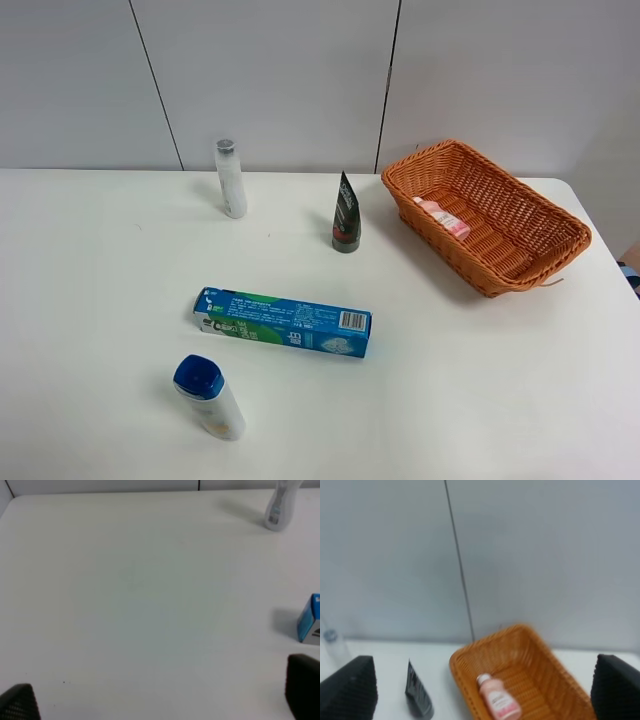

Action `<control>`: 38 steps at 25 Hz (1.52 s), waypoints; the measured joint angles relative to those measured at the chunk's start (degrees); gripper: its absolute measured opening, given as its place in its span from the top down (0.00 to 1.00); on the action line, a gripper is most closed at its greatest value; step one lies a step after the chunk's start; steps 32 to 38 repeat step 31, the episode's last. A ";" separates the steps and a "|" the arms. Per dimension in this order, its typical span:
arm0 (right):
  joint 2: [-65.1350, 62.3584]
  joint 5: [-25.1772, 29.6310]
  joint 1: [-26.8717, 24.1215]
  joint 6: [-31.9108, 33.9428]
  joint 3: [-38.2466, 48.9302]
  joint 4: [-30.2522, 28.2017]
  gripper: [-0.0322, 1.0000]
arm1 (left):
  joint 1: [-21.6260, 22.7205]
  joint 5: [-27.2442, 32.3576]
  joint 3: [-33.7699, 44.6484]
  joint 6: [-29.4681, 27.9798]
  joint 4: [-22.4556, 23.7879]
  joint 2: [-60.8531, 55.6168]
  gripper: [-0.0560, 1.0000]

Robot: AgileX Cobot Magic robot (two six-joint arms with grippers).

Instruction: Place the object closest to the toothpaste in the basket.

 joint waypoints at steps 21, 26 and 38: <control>-29.99 11.58 -4.67 5.19 34.93 -4.06 0.15 | 0.00 0.00 0.00 0.00 0.00 0.00 0.01; -29.99 11.33 -4.67 5.59 34.93 -4.06 0.15 | 0.00 0.00 0.00 0.00 0.00 0.00 0.01; -29.99 11.33 -4.67 5.59 34.93 -4.06 0.15 | 0.00 0.00 0.00 0.00 0.00 0.00 0.01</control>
